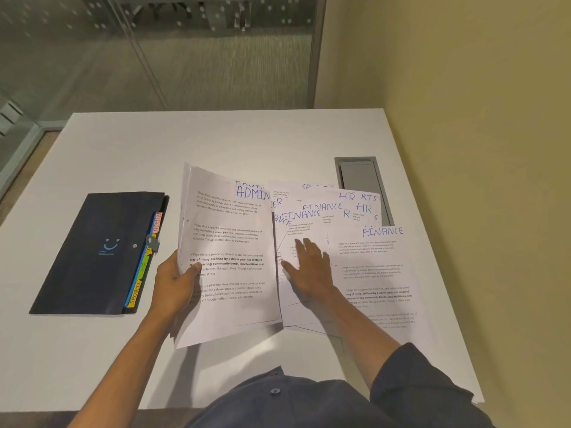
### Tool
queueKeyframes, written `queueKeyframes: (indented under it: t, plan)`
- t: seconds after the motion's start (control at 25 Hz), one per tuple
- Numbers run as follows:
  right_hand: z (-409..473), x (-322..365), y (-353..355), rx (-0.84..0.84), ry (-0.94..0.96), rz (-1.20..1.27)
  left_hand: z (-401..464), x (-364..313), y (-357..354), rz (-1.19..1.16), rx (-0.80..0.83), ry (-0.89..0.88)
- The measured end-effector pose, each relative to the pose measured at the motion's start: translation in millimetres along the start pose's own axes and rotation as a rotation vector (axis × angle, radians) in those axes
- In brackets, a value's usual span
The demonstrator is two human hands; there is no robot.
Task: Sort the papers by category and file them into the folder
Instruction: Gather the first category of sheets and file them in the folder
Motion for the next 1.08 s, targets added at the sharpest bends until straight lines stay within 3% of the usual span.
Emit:
queueKeyframes:
  t: [0.2,0.36,0.52,0.64,0.76,0.88,1.08]
  plan:
    - [-5,-14,22,-0.052,-0.211,0.268,-2,-3,-5,-0.046,0.02,-0.011]
    - [-25,6,62,0.197,-0.248,1.025,-7,-8,-13,-0.187,0.069,0.055]
    - [-42,16,91,0.35,-0.157,1.365,-11,-13,-23,-0.27,0.233,0.042]
    - [-49,22,105,0.222,-0.144,1.447,-8,-19,-35,-0.243,0.299,0.011]
    - [-53,24,108,0.046,-0.1,1.355,2,-28,-44,-0.259,0.295,-0.004]
    - [-56,26,109,-0.047,-0.082,1.232,7,-37,-52,-0.284,0.283,-0.049]
    - [-69,34,125,-0.156,-0.076,1.263,5,-51,-60,-0.26,0.286,-0.113]
Point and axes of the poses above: each hand's wrist, its own z-axis towards the middle knuckle, its own y-axis out of the back of the hand, x = y × z, the point moved 1 cm from there along z, towards the middle knuckle, and after that the axes turned 1 degree about -y, right-handed, at the moved point
